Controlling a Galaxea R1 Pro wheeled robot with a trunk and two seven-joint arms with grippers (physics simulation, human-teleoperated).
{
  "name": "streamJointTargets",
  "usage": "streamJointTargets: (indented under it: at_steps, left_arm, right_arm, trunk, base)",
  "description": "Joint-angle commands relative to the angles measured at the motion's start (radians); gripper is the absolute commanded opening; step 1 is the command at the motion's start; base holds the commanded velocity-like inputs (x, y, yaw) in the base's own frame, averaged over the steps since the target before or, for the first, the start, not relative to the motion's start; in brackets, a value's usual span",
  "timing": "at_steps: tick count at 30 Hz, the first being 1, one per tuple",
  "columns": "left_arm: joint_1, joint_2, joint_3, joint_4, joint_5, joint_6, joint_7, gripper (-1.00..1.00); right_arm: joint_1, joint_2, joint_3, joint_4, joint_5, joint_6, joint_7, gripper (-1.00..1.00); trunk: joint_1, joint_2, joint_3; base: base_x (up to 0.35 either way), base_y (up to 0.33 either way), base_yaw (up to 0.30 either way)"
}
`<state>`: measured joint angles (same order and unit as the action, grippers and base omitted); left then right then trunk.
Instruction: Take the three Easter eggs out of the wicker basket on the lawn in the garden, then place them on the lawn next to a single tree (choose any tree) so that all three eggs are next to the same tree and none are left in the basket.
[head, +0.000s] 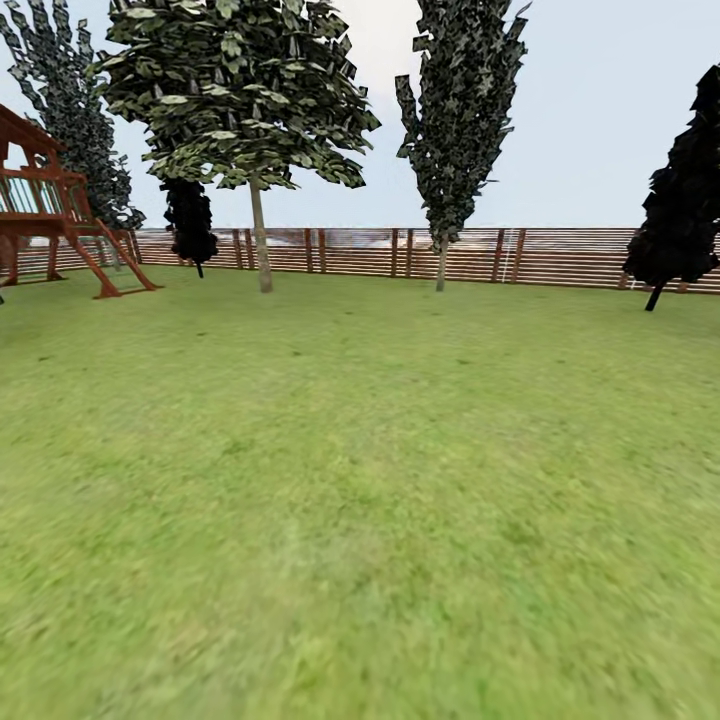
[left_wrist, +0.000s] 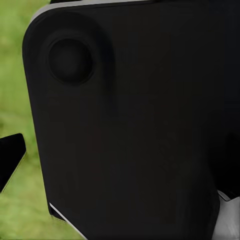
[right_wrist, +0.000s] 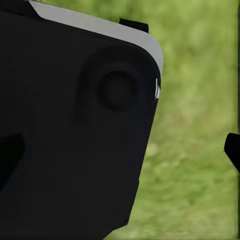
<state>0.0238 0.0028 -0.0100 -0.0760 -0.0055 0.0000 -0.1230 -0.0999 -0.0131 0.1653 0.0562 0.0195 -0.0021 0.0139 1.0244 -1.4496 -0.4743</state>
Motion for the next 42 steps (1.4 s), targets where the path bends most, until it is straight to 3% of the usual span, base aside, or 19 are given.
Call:
streamJointTargets:
  at_steps: [1,42]
  left_arm:
    - [0.001,0.000,-0.001,-0.002,-0.001,0.000,-0.003,1.00]
    - [0.001,0.000,-0.001,-0.002,-0.001,0.000,-0.002,1.00]
  right_arm:
    - [-0.001,0.000,0.005,0.002,0.002,0.000,0.001,1.00]
    - [-0.001,0.001,0.005,0.002,0.002,0.001,0.001,1.00]
  trunk:
    - [0.001,0.000,-0.001]
    - [0.001,0.000,-0.001]
  base:
    - [0.334,0.000,0.000]
    - [0.334,0.000,0.000]
